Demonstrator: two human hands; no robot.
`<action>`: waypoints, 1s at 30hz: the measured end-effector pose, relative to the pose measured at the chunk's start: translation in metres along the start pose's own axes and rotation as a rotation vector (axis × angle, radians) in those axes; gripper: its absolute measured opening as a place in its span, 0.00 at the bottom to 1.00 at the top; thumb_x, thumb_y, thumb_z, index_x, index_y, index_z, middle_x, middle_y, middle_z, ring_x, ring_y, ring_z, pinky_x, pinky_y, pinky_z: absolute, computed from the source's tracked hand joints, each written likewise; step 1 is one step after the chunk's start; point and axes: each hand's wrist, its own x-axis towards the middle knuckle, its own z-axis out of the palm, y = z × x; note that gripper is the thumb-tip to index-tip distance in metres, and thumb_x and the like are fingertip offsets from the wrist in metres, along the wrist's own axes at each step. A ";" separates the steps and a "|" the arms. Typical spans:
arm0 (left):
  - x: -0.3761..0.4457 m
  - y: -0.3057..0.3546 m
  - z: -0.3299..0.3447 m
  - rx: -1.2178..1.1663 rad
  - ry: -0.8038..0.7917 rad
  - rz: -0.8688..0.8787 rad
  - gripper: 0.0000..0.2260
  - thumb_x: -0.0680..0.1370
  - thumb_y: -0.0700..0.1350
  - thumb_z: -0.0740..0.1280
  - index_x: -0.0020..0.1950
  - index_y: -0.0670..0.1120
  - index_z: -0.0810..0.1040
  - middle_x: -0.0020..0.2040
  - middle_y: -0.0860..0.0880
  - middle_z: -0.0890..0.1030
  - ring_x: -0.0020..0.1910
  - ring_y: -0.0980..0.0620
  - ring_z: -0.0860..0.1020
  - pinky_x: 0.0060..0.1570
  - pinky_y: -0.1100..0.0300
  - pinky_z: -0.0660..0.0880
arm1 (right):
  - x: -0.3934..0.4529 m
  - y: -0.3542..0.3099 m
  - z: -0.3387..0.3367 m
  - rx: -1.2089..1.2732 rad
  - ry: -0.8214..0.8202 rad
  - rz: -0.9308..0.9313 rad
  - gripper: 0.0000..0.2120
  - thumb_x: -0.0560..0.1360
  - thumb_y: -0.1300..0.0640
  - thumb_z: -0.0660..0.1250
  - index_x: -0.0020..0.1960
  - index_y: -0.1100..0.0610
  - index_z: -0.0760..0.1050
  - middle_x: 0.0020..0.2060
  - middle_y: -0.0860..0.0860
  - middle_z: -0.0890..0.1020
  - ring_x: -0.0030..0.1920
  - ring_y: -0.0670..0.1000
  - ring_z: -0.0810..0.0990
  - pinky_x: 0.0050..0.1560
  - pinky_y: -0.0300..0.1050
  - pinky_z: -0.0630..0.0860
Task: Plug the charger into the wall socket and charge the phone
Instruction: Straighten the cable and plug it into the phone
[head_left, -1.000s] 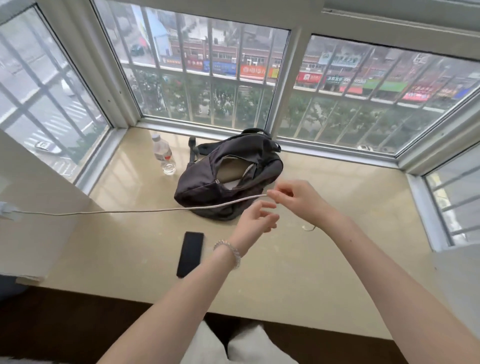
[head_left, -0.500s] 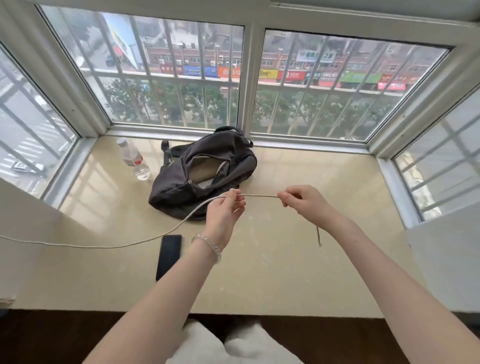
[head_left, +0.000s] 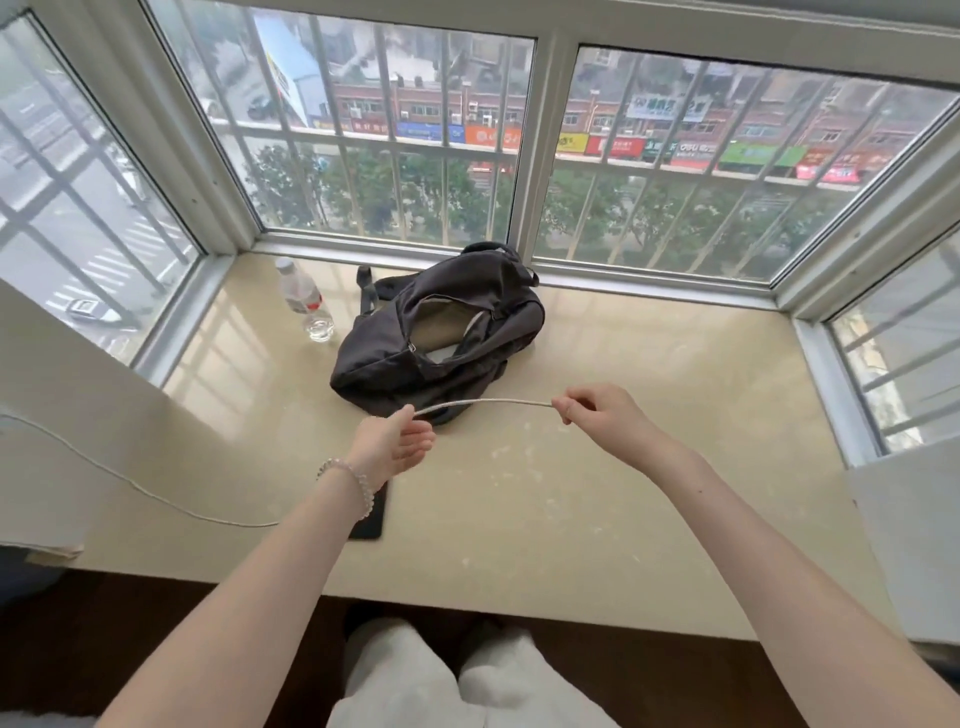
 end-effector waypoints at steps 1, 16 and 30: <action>-0.004 0.001 0.001 0.160 0.014 0.078 0.15 0.80 0.48 0.61 0.41 0.39 0.79 0.36 0.44 0.80 0.31 0.52 0.77 0.27 0.66 0.74 | 0.002 -0.006 0.007 -0.020 -0.014 -0.018 0.17 0.79 0.53 0.62 0.32 0.54 0.72 0.23 0.45 0.64 0.23 0.43 0.63 0.26 0.36 0.60; -0.028 0.011 -0.020 0.893 -0.125 0.906 0.05 0.76 0.41 0.67 0.45 0.43 0.83 0.35 0.50 0.83 0.34 0.58 0.77 0.38 0.72 0.69 | 0.024 -0.068 0.071 -0.190 -0.202 -0.187 0.13 0.78 0.55 0.59 0.35 0.51 0.73 0.27 0.46 0.72 0.30 0.45 0.70 0.32 0.43 0.66; -0.029 0.021 -0.089 1.014 -0.190 0.667 0.06 0.78 0.41 0.60 0.49 0.40 0.75 0.42 0.47 0.79 0.45 0.46 0.77 0.46 0.52 0.73 | 0.057 -0.133 0.141 -0.341 -0.314 -0.367 0.10 0.77 0.55 0.62 0.37 0.54 0.75 0.31 0.45 0.77 0.35 0.47 0.75 0.33 0.41 0.66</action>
